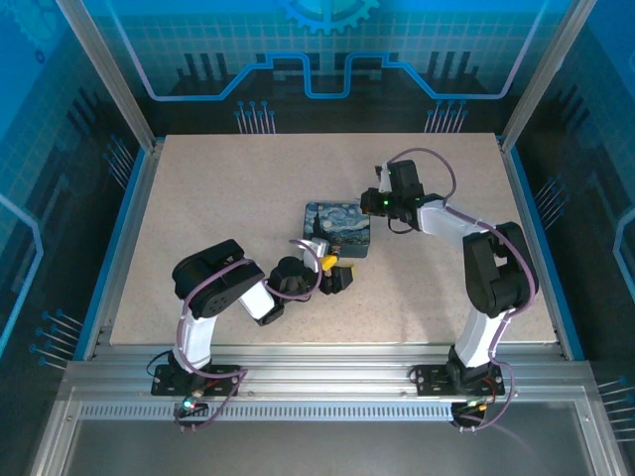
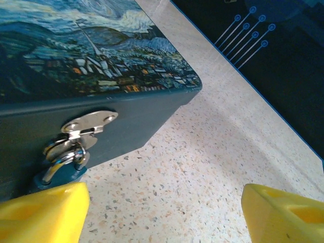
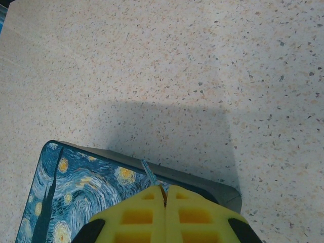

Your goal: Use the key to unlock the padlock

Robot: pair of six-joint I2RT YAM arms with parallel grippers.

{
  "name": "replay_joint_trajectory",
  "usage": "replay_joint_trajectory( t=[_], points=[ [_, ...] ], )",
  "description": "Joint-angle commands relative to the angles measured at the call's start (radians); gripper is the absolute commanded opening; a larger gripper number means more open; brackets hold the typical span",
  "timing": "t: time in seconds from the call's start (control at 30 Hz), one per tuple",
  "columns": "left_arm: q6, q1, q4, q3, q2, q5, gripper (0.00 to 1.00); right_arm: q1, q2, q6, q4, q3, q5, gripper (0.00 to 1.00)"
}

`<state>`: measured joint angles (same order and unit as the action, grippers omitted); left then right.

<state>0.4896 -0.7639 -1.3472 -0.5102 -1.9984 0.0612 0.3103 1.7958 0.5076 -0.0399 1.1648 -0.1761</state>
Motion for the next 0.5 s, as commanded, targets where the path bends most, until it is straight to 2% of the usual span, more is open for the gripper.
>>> replay_joint_trajectory(
  t=[0.0, 0.07, 0.13, 0.2, 0.47],
  points=[
    [-0.007, 0.002, -0.050, -0.009, -0.017, 0.048, 0.76, 0.014, -0.003, -0.007, 0.004, -0.014, -0.014, 0.00],
    [-0.004, 0.005, -0.050, -0.005, -0.016, 0.023, 0.77, 0.018, -0.006, -0.007, 0.005, -0.016, -0.014, 0.00],
    [-0.009, 0.005, -0.047, 0.005, -0.006, -0.016, 0.84, 0.021, -0.012, -0.009, 0.003, -0.017, -0.010, 0.00],
    [-0.013, 0.005, -0.024, 0.015, 0.014, -0.055, 0.86, 0.021, -0.018, -0.012, -0.003, -0.016, -0.002, 0.00],
    [-0.090, -0.018, 0.168, 0.014, 0.111, -0.161, 0.98, 0.021, -0.027, -0.030, -0.034, 0.006, 0.013, 0.00]
  ],
)
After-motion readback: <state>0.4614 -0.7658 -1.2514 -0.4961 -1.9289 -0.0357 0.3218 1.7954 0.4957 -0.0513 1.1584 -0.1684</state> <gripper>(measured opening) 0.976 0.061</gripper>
